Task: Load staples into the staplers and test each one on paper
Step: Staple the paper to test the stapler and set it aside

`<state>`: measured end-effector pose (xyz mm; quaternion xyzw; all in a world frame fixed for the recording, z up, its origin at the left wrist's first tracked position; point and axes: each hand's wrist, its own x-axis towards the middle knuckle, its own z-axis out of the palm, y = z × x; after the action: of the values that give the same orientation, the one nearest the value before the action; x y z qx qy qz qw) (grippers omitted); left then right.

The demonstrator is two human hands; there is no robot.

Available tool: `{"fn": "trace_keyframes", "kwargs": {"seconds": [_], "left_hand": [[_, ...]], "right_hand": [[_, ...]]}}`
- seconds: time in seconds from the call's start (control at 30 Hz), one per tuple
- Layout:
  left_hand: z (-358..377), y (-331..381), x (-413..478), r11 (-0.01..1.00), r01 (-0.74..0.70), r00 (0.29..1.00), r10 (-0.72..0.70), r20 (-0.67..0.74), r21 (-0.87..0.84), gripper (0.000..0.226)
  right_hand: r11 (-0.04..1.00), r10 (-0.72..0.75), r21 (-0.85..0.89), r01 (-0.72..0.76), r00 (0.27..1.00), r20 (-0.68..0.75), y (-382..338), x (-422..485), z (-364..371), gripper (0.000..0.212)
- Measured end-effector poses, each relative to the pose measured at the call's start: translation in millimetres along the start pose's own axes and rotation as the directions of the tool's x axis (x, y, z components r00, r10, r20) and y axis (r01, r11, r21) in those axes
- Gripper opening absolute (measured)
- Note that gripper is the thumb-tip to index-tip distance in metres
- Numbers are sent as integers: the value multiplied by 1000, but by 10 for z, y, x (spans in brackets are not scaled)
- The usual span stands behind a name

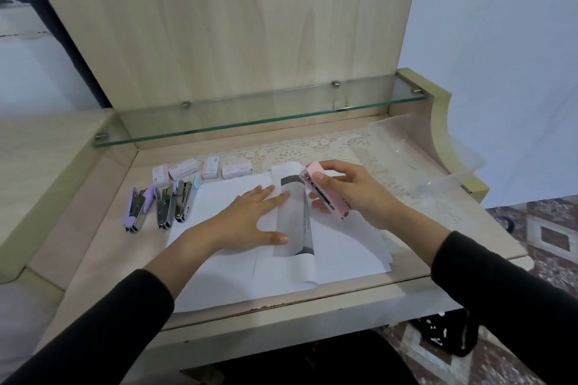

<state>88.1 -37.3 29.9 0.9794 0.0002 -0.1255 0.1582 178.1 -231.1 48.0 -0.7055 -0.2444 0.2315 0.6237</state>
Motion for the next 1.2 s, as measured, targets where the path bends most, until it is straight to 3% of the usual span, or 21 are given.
{"fn": "trace_keyframes", "kwargs": {"seconds": [0.17,0.3,0.43,0.6,0.7,0.93,1.2], "left_hand": [[-37,92,39,999,-31,987,32,-157,9,67],[-74,174,76,999,42,993,-44,-108,-23,82],[19,82,122,985,-28,990,51,-132,169,101],[106,32,185,975,-91,991,108,-77,202,110],[80,-23,234,987,-101,994,107,-39,124,111],[37,-82,288,974,-131,991,126,38,187,116],[33,-63,267,976,-103,994,95,50,190,111]], "right_hand": [[1000,29,7,-29,999,24,12,57,44,22],[999,19,-36,-18,1000,20,48,97,6,24],[1000,-2,13,2,1000,7,50,73,-37,23],[993,30,107,-40,995,99,48,36,-9,29],[992,72,98,-84,990,119,110,19,35,30],[990,118,52,-128,980,160,111,-26,42,29],[987,160,-49,-153,957,241,96,-203,3,44]]}}
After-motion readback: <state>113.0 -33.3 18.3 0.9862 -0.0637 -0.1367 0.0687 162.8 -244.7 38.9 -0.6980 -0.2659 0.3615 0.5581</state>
